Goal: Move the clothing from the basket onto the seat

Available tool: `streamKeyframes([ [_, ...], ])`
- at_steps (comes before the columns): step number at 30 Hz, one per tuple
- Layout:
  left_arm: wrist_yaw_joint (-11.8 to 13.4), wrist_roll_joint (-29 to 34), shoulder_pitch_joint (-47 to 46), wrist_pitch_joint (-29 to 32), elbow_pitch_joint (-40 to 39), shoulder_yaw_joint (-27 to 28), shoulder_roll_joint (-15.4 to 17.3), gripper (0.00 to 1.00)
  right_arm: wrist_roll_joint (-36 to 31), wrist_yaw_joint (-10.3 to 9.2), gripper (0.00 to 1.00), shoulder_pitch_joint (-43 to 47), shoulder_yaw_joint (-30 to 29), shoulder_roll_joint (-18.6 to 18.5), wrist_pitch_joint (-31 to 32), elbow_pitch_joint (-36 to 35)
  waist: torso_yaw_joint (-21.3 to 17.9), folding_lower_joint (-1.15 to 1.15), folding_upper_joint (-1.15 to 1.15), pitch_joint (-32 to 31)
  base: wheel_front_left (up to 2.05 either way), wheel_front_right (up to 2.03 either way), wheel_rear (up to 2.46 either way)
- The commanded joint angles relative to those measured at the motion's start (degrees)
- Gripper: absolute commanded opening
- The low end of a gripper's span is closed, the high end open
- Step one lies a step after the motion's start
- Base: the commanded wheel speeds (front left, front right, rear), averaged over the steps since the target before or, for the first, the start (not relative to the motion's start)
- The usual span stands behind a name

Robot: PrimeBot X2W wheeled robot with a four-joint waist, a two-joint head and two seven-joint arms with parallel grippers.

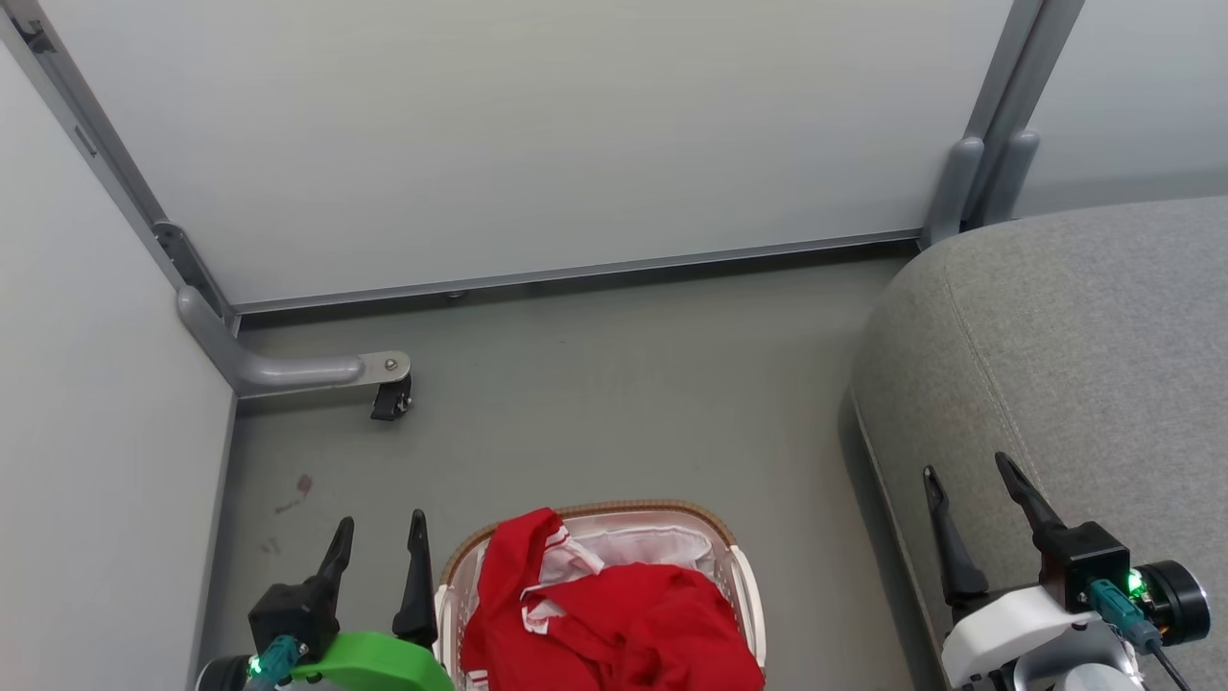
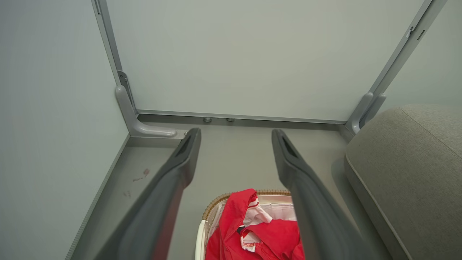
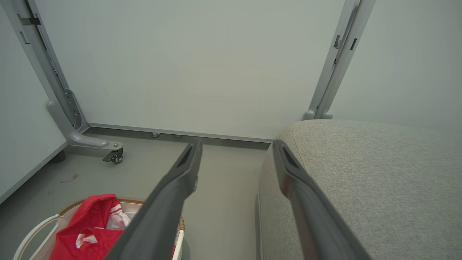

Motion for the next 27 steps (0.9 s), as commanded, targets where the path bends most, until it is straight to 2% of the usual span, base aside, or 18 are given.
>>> streamKeyframes([
  [1,-0.09,0.24,-0.61,-0.04,-0.02,0.01,0.38,1.00,0.26,0.00,1.00,0.46,-0.03,-0.34,-0.28,-0.23,-0.01,0.00,0.00,0.13,0.00,0.00,0.00],
  [8,-0.28,0.38,-2.01,-0.04,-0.43,-0.66,0.37,1.00,0.12,0.00,1.00,-0.90,-0.13,-0.33,-0.28,-1.25,-0.32,0.00,0.00,2.88,0.00,0.00,0.00],
  [16,-0.39,1.64,-7.82,-0.04,1.63,-2.17,0.36,1.00,0.43,-0.01,1.00,-5.95,0.16,-0.32,-0.27,-3.18,-1.65,0.00,0.00,12.77,0.00,0.00,0.00],
  [27,-0.18,6.03,-21.84,-0.02,17.24,-3.85,0.38,1.00,2.78,-0.01,1.00,-15.50,3.11,-0.29,-0.28,-4.75,-5.85,0.00,0.00,29.19,0.00,0.00,0.00],
])
